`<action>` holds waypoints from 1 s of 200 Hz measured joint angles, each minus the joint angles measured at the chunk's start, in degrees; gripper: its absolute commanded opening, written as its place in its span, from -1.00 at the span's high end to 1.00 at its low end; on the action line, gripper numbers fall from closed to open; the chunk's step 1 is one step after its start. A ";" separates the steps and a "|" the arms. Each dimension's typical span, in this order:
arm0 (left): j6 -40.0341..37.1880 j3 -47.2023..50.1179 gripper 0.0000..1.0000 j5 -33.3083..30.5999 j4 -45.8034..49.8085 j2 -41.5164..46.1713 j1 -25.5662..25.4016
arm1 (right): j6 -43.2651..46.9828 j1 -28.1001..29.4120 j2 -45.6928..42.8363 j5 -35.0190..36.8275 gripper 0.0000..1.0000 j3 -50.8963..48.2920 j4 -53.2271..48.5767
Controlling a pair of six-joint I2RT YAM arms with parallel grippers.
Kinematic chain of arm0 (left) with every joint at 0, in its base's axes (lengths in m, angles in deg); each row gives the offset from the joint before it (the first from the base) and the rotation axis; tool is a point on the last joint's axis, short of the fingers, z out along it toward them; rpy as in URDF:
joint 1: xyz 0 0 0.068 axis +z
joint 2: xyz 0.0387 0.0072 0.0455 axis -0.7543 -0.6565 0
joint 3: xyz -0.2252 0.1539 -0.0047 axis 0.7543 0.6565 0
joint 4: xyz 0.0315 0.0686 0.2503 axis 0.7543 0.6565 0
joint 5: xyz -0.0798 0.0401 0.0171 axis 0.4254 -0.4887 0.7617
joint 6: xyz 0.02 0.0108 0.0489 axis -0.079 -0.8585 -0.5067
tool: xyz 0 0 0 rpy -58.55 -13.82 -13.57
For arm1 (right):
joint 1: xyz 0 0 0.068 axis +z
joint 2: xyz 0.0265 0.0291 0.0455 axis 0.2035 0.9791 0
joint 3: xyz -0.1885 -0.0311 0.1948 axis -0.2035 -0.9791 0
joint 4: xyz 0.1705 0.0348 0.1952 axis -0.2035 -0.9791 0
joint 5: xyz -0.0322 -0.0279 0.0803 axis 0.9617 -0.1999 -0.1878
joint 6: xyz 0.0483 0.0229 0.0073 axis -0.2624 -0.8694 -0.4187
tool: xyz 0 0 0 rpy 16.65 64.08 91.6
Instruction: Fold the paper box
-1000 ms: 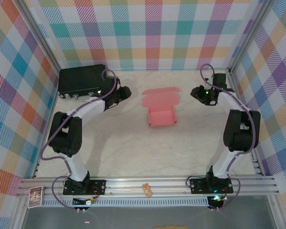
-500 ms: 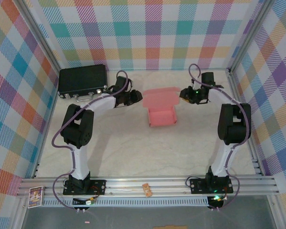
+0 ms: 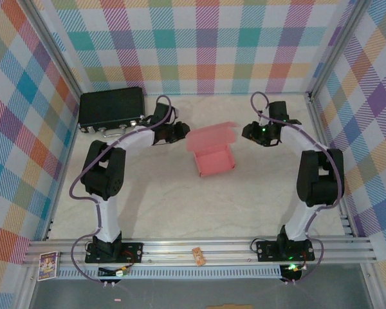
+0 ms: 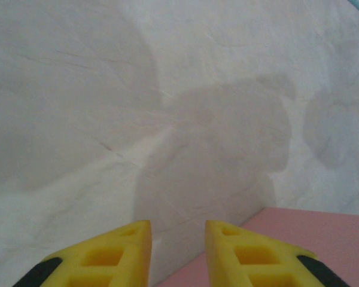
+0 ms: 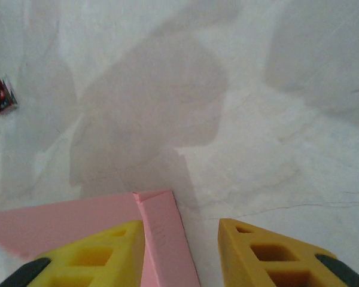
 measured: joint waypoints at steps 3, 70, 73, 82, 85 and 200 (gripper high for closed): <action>-0.13 0.46 0.30 -0.28 0.15 0.63 0.28 | 0.39 -0.15 -0.63 0.33 0.17 0.00 -0.02; -13.57 12.79 -0.52 -6.32 0.02 22.18 2.38 | 20.02 -3.63 -8.26 -8.11 0.02 -3.69 4.44; -14.73 13.20 -0.55 -6.01 -0.11 22.86 2.38 | 21.20 -3.61 -8.24 -8.92 0.02 -3.89 4.61; -17.86 14.32 -0.59 -4.39 -0.79 24.30 2.36 | 25.14 -3.54 -8.24 -11.50 0.02 -4.37 4.70; -18.27 14.60 -0.59 -3.91 -1.01 24.61 2.36 | 26.12 -3.45 -8.24 -12.13 0.02 -4.46 4.72; -37.38 6.25 -0.61 5.79 6.95 13.46 -2.54 | 54.42 0.39 1.88 -18.60 -0.05 5.11 -4.87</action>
